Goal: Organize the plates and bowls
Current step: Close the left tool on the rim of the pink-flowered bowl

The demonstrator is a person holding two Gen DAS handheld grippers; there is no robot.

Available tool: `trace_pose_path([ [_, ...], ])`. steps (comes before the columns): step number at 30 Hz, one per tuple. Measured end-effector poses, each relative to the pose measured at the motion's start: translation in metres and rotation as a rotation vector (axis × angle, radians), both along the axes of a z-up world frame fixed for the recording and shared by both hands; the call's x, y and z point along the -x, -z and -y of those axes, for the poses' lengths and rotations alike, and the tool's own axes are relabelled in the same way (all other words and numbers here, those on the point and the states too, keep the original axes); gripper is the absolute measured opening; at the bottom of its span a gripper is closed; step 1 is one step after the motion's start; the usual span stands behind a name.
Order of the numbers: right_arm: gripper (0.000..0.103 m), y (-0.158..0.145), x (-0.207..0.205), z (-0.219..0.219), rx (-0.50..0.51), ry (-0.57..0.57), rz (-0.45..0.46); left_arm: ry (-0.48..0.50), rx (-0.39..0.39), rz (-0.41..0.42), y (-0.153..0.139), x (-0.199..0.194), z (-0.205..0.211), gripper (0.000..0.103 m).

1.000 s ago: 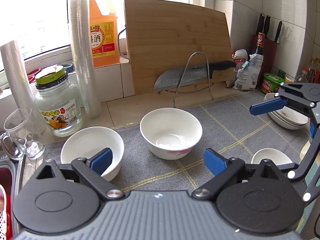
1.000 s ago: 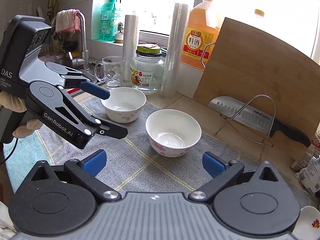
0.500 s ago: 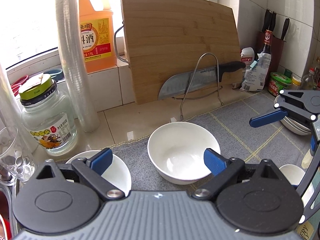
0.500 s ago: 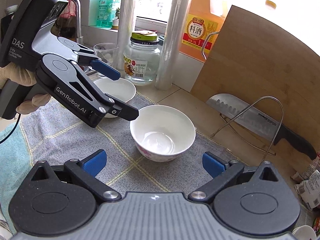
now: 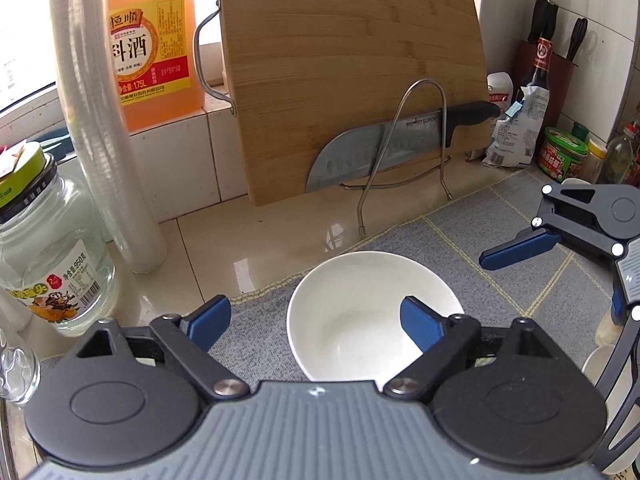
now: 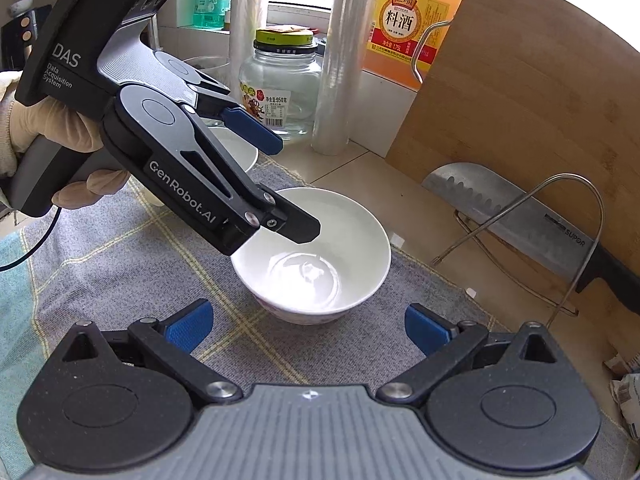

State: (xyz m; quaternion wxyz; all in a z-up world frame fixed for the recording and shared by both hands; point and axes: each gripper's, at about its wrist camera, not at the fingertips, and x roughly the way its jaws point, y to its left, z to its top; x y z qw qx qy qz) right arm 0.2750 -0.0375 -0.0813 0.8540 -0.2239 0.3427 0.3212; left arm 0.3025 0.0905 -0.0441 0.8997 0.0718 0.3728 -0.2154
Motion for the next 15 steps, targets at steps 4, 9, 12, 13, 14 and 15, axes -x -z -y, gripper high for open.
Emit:
trace_pose_path([
  [4,0.103,0.007,-0.012,-0.002,0.013,-0.014,-0.017,0.015,-0.006,-0.029,0.007,-0.007,0.001,0.078],
  [9,0.103,0.014,-0.022,-0.006,0.021,-0.034,-0.038,0.028,-0.004,-0.06,0.013,-0.014,0.002,0.066],
  [12,0.102,0.018,-0.028,-0.008,0.026,-0.041,-0.051,0.036,-0.001,-0.076,0.015,-0.017,0.002,0.064],
  [13,0.101,0.018,-0.029,-0.008,0.025,-0.044,-0.055,0.038,0.0,-0.079,0.016,-0.017,0.002,0.062],
  [14,0.1,0.019,-0.03,-0.009,0.024,-0.047,-0.06,0.039,0.003,-0.082,0.016,-0.018,0.002,0.061],
  [15,0.098,0.019,-0.031,-0.009,0.023,-0.051,-0.063,0.04,0.004,-0.083,0.016,-0.018,0.002,0.061],
])
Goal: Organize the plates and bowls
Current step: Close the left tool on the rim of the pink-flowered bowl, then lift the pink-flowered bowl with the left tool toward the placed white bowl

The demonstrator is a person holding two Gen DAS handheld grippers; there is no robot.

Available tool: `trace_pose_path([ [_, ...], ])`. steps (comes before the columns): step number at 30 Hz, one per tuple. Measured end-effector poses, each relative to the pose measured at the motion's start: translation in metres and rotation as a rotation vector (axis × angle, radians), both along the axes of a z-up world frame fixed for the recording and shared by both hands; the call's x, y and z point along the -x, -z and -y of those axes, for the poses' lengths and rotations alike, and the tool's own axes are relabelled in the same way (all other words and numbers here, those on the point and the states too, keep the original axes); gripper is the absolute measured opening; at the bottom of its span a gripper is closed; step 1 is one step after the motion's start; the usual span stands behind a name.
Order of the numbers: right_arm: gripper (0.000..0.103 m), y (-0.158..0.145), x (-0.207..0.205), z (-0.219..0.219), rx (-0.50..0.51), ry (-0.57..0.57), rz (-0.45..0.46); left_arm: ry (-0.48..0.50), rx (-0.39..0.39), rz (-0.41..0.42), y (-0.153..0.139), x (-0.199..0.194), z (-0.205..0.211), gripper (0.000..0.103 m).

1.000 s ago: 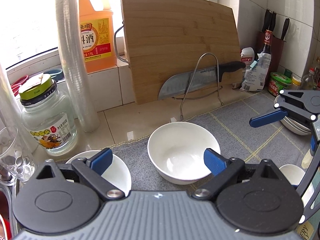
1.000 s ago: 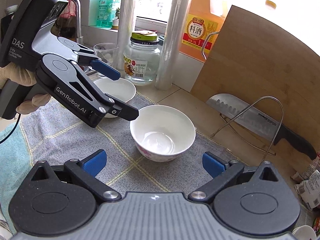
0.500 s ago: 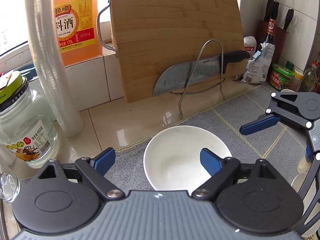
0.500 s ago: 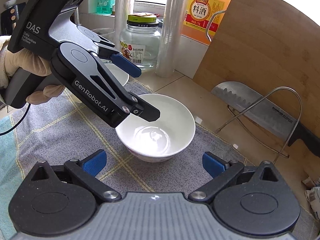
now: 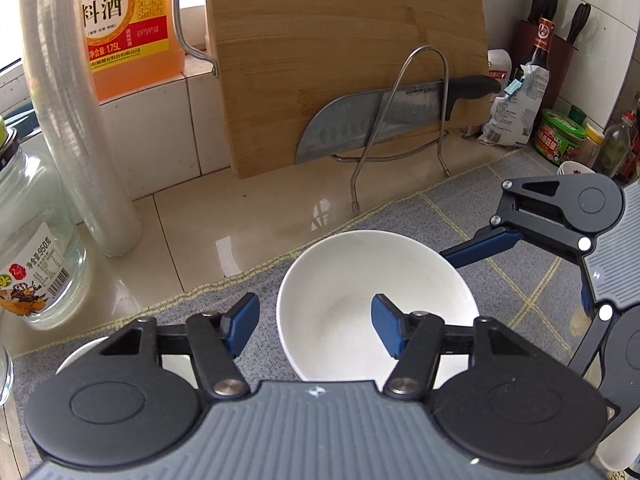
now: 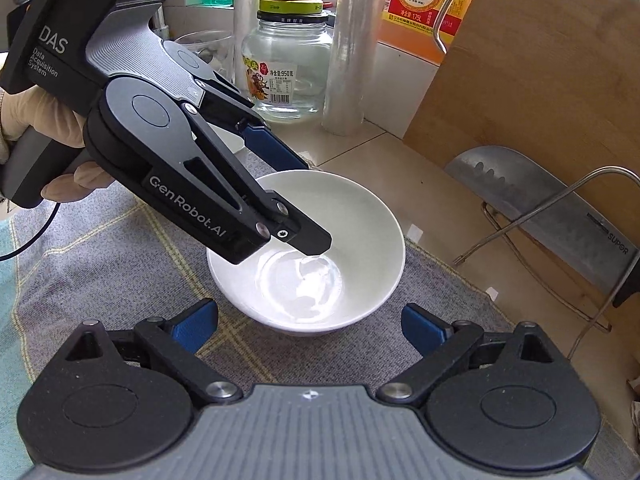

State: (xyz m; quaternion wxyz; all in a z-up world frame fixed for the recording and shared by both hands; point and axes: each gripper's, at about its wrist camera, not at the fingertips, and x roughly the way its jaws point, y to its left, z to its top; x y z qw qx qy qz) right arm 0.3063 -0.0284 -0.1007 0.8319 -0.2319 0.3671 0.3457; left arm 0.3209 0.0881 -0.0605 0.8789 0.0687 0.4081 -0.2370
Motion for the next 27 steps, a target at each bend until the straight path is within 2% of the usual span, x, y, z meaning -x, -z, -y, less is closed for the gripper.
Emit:
trace_pose_path([
  [4,0.09,0.0018,-0.0012,-0.0017,0.007,-0.01,-0.005,0.008,0.01,-0.011,0.0005,-0.0014,0.0005,0.057],
  [9,0.087,0.0012,0.0004,-0.0022,0.002,-0.016,-0.004,0.021,0.018,-0.02,0.0003,-0.0021,0.0008,0.052],
  [13,0.086,0.0001,0.0013,-0.0028,0.0,-0.017,0.002,0.025,0.025,-0.024,0.0004,-0.0022,0.0011,0.049],
  [27,0.084,-0.0001,0.0012,-0.0052,0.001,-0.003,0.01,0.027,0.028,-0.026,-0.0008,0.0001,0.0001,0.049],
])
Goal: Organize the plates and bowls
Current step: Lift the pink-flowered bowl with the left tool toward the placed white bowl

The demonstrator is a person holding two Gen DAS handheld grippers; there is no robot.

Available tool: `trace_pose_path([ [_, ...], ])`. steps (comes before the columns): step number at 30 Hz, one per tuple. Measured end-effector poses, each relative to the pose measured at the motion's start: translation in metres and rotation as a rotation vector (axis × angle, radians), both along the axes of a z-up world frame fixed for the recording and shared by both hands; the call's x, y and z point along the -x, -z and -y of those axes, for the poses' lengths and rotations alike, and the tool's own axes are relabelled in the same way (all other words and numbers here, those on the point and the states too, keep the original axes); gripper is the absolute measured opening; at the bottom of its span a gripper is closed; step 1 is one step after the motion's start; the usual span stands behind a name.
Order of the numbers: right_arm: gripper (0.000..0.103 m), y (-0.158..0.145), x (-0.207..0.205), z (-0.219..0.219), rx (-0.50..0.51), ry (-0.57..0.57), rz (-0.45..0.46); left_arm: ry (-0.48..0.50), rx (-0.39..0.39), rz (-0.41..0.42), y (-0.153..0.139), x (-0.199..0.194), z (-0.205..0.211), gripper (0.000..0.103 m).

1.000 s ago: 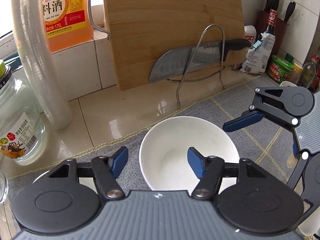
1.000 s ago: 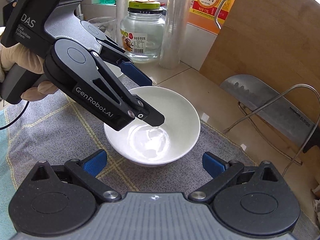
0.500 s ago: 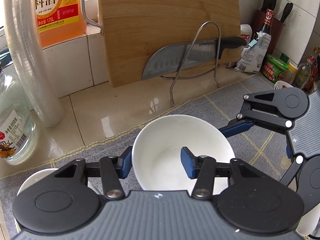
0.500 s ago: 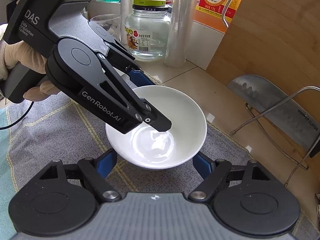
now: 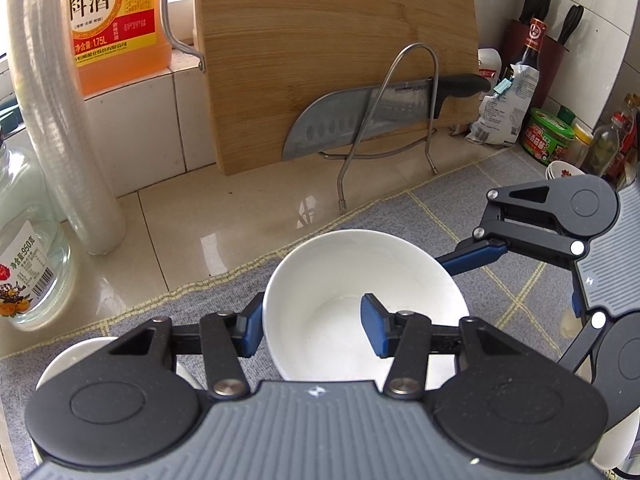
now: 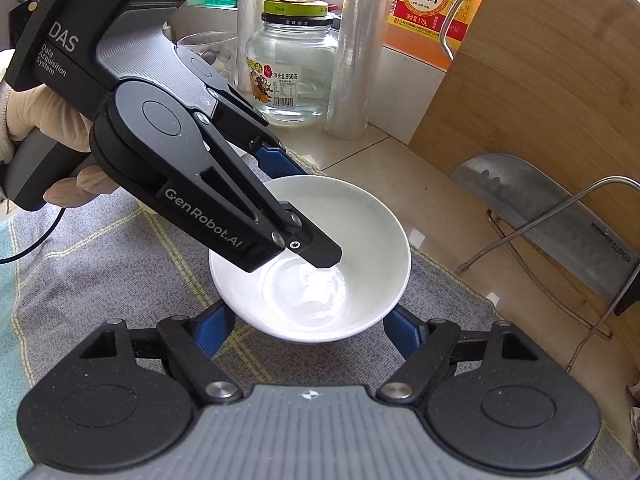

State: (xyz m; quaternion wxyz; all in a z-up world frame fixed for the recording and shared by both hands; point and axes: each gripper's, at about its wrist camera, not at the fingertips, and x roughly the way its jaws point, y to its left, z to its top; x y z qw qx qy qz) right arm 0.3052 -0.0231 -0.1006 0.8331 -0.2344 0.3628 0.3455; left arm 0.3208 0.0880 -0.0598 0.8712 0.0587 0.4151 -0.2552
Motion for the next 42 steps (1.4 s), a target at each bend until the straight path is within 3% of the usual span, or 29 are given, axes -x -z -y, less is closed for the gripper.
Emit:
trace_pose_path([
  [16,0.084,-0.013,0.013,0.006,-0.017,0.011,-0.001,0.011,0.02,0.023,-0.019,0.021,0.003,0.049],
  [42,0.084,-0.04,0.085,0.022,-0.047,0.056,0.018,0.032,0.056,0.056,-0.053,0.087,0.021,0.049],
])
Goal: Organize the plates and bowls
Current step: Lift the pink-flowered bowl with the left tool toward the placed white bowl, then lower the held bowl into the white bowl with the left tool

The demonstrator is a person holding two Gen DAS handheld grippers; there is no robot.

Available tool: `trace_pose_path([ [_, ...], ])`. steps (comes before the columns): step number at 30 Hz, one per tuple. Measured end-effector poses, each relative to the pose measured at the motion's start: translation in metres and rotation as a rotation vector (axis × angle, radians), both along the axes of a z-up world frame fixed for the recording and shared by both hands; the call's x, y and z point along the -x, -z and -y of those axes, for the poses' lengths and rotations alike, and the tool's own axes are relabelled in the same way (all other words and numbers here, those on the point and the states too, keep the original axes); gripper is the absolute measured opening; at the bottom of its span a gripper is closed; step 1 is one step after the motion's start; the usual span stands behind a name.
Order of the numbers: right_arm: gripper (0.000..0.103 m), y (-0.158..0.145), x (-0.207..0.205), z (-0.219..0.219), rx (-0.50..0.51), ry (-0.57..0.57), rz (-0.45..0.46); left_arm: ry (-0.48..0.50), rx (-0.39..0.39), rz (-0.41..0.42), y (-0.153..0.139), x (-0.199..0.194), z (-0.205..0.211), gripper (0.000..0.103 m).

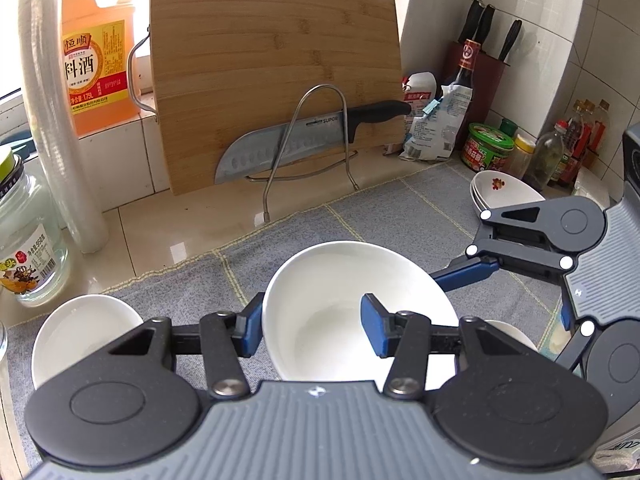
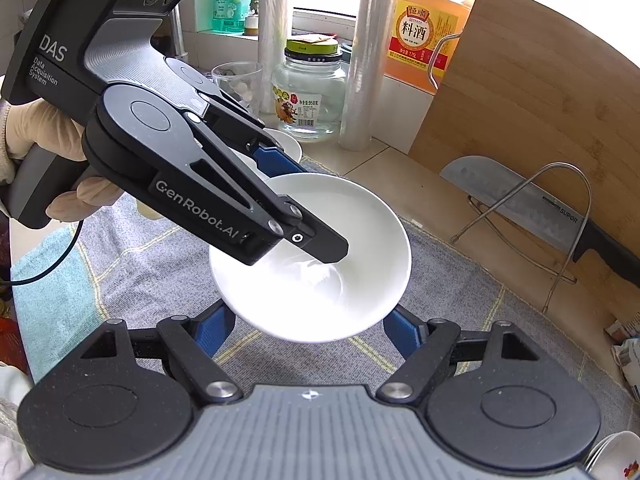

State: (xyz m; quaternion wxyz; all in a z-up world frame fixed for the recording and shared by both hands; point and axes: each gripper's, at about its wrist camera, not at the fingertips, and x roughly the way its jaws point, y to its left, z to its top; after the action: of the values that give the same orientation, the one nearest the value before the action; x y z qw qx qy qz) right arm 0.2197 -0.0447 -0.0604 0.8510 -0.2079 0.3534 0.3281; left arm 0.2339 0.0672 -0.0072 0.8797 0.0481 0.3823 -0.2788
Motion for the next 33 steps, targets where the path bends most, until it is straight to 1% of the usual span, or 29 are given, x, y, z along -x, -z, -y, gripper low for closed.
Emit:
trace_pose_path([
  [11,0.084,-0.011,0.039,0.012,-0.007,0.031,0.025,0.041,0.001,0.022,-0.012,0.029,0.019,0.049],
  [21,0.084,-0.016,0.069,0.032,-0.004,0.078,0.032,0.093,0.009,0.021,-0.014,0.048,0.044,0.049],
  [33,0.084,-0.012,0.095,0.055,0.004,0.144,0.015,0.148,0.015,-0.015,-0.004,0.056,0.072,0.049],
])
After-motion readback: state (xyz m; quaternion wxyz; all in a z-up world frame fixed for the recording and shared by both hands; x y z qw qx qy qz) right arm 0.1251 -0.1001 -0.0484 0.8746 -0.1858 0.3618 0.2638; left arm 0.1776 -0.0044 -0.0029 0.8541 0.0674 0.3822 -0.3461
